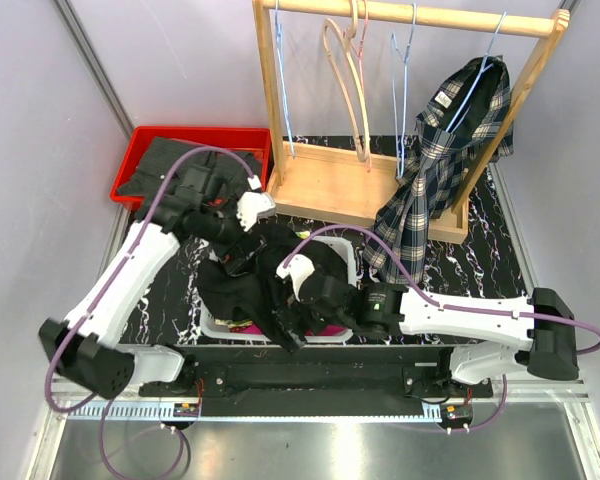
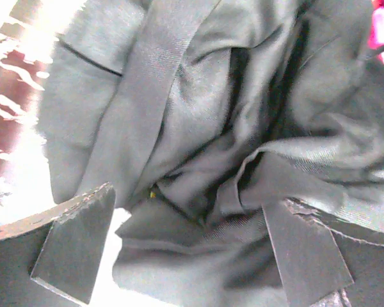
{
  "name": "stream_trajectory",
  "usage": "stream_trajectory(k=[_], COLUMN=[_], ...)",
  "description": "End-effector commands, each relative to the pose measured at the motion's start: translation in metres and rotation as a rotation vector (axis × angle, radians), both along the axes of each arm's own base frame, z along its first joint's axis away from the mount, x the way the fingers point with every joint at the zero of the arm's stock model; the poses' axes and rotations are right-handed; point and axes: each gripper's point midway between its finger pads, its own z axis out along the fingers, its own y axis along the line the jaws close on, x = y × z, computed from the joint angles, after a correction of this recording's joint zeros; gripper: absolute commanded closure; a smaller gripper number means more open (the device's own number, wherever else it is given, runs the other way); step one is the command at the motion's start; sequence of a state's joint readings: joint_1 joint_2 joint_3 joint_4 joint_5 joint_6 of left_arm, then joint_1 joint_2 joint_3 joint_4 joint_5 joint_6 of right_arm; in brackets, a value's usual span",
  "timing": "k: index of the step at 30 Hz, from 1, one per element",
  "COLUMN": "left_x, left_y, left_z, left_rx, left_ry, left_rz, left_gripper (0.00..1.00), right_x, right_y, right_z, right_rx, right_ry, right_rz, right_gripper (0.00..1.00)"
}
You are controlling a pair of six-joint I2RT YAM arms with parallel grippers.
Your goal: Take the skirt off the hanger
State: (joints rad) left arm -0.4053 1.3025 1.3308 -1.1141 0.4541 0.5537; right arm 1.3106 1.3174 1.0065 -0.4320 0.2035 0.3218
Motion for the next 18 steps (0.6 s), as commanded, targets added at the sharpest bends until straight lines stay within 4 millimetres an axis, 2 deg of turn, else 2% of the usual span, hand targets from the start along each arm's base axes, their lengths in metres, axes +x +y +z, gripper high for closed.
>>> stream_trajectory(k=[1, 2, 4, 6, 8, 9, 10, 11, 12, 13, 15, 16, 18], left_x=[0.0, 0.001, 0.007, 0.011, 0.025, 0.032, 0.039, 0.046, 0.049, 0.051, 0.051, 0.049, 0.044], left_y=[0.008, 0.009, 0.011, 0.014, 0.021, 0.023, 0.024, 0.031, 0.031, 0.03, 0.023, 0.019, 0.007], left_z=[0.062, 0.068, 0.089, 0.096, 0.104, 0.106, 0.112, 0.116, 0.12, 0.122, 0.131, 0.134, 0.143], left_rx=[-0.053, -0.06, -0.089, -0.1, -0.096, -0.089, -0.103, -0.086, -0.09, -0.105, -0.157, -0.183, -0.243], left_ry=[-0.175, -0.193, -0.279, -0.317, -0.362, -0.376, -0.393, -0.42, -0.429, -0.434, -0.44, -0.428, -0.409], left_rz=[0.064, 0.082, 0.117, 0.167, 0.25, 0.287, 0.331, 0.379, 0.397, 0.407, 0.395, 0.396, 0.355], left_gripper=[0.01, 0.01, 0.01, 0.01, 0.01, 0.01, 0.01, 0.01, 0.01, 0.01, 0.01, 0.01, 0.01], right_x=[0.014, 0.017, 0.031, 0.042, 0.049, 0.05, 0.053, 0.059, 0.062, 0.066, 0.079, 0.085, 0.1], right_y=[-0.016, -0.02, -0.025, -0.033, -0.035, -0.034, -0.039, -0.046, -0.049, -0.056, -0.082, -0.093, -0.127], right_z=[0.014, 0.018, 0.039, 0.058, 0.083, 0.108, 0.12, 0.14, 0.172, 0.19, 0.244, 0.259, 0.297], right_rx=[-0.073, -0.086, -0.066, -0.047, -0.01, 0.041, 0.046, 0.063, 0.124, 0.137, 0.224, 0.241, 0.312], right_ry=[-0.084, -0.099, -0.167, -0.225, -0.275, -0.299, -0.32, -0.367, -0.4, -0.44, -0.519, -0.542, -0.581], right_rz=[-0.033, -0.041, -0.105, -0.142, -0.165, -0.171, -0.185, -0.211, -0.232, -0.253, -0.371, -0.416, -0.549], right_gripper=[0.0, 0.0, 0.0, 0.0, 0.0, 0.0, 0.0, 0.0, 0.0, 0.0, 0.0, 0.02, 0.02])
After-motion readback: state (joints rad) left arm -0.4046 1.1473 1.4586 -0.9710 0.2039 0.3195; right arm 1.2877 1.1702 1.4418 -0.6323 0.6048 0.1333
